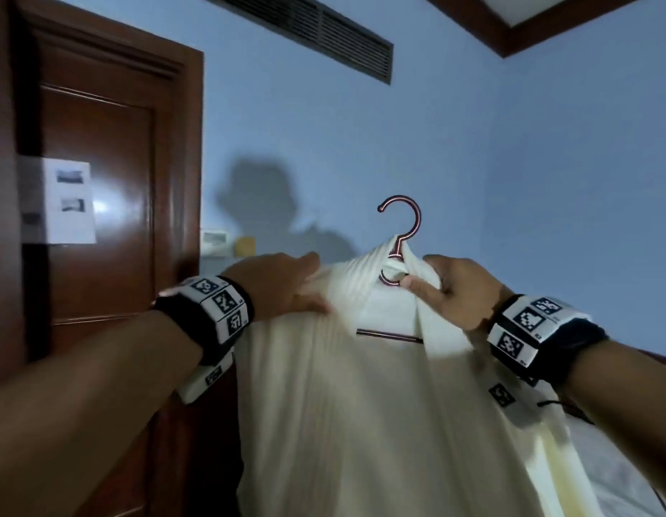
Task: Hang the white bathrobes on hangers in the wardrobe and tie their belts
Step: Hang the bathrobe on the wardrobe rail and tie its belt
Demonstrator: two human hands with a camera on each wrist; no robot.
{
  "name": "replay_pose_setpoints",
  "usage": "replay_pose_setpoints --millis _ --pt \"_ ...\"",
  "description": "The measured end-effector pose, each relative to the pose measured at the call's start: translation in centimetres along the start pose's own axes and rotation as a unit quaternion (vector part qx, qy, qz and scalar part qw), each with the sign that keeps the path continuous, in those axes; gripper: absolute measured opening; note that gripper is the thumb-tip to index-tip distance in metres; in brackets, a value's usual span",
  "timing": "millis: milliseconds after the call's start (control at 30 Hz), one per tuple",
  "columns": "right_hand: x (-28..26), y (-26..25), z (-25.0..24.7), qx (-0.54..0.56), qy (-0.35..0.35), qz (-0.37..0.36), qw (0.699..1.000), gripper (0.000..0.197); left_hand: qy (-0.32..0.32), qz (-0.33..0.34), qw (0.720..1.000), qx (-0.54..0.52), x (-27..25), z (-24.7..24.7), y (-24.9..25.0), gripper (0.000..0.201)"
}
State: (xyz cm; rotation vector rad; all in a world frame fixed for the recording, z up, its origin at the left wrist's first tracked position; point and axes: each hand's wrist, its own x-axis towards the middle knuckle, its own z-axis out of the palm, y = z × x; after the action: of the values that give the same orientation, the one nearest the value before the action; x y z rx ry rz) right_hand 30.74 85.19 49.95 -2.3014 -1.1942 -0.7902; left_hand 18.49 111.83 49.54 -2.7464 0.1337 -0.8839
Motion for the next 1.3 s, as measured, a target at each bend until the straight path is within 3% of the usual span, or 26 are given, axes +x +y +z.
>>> replay_pose_setpoints --millis 167,300,433,533,667,733,867,1033,1300 --pt "9.1 -12.2 6.1 0.013 0.023 -0.108 0.994 0.043 0.000 -0.110 0.990 0.091 -9.1 -7.6 -15.5 0.061" --pt "14.9 -24.8 11.4 0.048 0.035 -0.191 0.980 0.034 0.009 -0.156 0.975 0.161 -17.7 -12.9 -24.8 0.058" --pt "20.0 -38.0 15.4 0.128 0.065 -0.265 0.953 0.038 0.004 -0.213 0.965 0.151 -23.7 -17.7 -29.9 0.065" --pt "22.8 -47.9 17.4 0.190 0.090 -0.319 0.924 0.051 0.014 -0.296 0.945 0.136 -28.9 -20.9 -34.7 0.069" --pt "25.4 -58.3 21.2 0.241 0.050 -0.352 0.903 0.062 -0.055 -0.333 0.925 0.176 -37.0 -23.9 -40.4 0.074" --pt "26.4 -63.7 23.1 0.273 0.035 -0.366 0.889 0.055 -0.079 -0.364 0.904 0.209 -40.7 -24.8 -42.9 0.066" --pt "28.8 -74.4 26.9 0.321 -0.023 -0.403 0.857 0.040 -0.062 -0.459 0.856 0.230 -47.6 -26.0 -48.2 0.040" --pt "33.5 -86.7 33.2 0.322 -0.140 -0.480 0.804 0.025 -0.084 -0.541 0.782 0.298 -55.3 -28.2 -55.8 0.038" --pt "40.8 -106.7 42.0 0.313 -0.193 -0.547 0.752 0.029 -0.112 -0.661 0.666 0.326 -64.3 -30.8 -69.9 0.035"
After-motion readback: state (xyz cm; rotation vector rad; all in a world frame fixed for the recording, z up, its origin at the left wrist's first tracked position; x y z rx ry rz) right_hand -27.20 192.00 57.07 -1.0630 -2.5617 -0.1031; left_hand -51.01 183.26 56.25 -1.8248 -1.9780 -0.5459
